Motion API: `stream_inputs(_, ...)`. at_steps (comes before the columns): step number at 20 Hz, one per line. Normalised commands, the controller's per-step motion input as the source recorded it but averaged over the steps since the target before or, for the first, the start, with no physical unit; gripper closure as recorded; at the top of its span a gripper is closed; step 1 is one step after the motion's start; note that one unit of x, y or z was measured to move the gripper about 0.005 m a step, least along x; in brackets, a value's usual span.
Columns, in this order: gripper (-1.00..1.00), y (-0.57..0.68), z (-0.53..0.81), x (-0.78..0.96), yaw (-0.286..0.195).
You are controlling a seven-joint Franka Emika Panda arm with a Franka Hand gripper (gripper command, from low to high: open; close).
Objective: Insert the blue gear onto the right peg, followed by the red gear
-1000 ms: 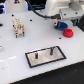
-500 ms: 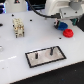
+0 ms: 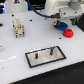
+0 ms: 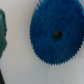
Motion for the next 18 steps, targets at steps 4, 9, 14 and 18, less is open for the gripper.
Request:
stream_inputs(4, -1.0, -0.03, -0.14, -0.25, 0.0)
stream_inputs(9, -1.0, -0.06, -0.16, -0.4, 0.0)
stream_inputs(14, -1.0, -0.13, -0.07, -0.14, 0.0)
stream_inputs(18, 1.0, -0.09, -0.16, -0.22, 0.0)
